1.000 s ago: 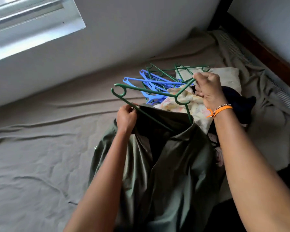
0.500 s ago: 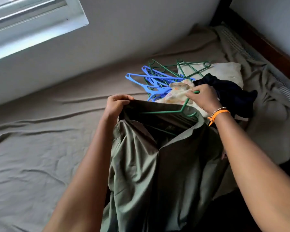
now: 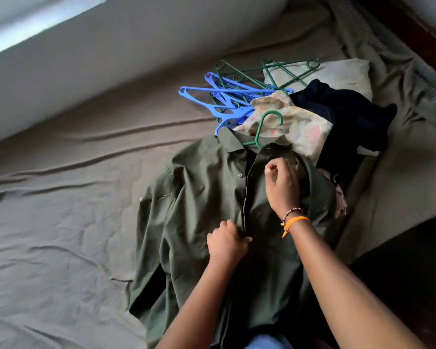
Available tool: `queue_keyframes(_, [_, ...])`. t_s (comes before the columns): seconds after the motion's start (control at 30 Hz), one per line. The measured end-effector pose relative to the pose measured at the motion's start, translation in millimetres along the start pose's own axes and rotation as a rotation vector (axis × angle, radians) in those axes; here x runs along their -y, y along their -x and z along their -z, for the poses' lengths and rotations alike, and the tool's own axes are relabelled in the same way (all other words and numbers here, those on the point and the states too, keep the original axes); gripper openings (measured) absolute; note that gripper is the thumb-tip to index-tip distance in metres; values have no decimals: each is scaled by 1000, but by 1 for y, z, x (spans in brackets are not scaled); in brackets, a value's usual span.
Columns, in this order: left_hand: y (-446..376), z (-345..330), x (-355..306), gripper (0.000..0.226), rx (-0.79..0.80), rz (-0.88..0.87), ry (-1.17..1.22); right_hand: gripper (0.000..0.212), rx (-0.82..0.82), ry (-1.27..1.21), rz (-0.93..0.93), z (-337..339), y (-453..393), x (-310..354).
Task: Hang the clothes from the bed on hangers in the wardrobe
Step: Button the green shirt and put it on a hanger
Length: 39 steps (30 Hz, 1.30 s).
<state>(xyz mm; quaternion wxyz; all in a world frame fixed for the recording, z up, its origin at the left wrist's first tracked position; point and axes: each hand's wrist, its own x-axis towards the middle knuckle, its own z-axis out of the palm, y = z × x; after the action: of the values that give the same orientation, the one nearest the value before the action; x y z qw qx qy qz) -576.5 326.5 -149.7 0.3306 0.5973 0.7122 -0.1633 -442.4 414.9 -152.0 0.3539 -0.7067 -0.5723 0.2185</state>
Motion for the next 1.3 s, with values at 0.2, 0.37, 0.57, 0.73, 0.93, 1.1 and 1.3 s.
queue_keyframes(0.2, [-17,-15,10,24,63,-228,-254,8,97,-88,-179,-26,41,0])
queue_keyframes(0.37, [-8,-24,28,32,338,-210,-267,26,199,4,-400,-42,28,9])
queue_keyframes(0.57, [-26,12,18,24,47,-27,298,30,255,45,-513,-36,34,-2])
queue_keyframes(0.73, [-45,21,0,30,-285,-179,648,25,229,75,-493,-39,51,-5])
queue_keyframes(0.93, [-67,7,-13,19,-250,-90,598,8,173,-71,-484,-26,48,-19])
queue_keyframes(1.1, [-78,11,-20,12,-220,57,747,6,165,-126,-441,-23,43,-18])
queue_keyframes(1.3, [-80,19,-18,12,-118,17,858,5,157,-147,-454,-29,40,-5])
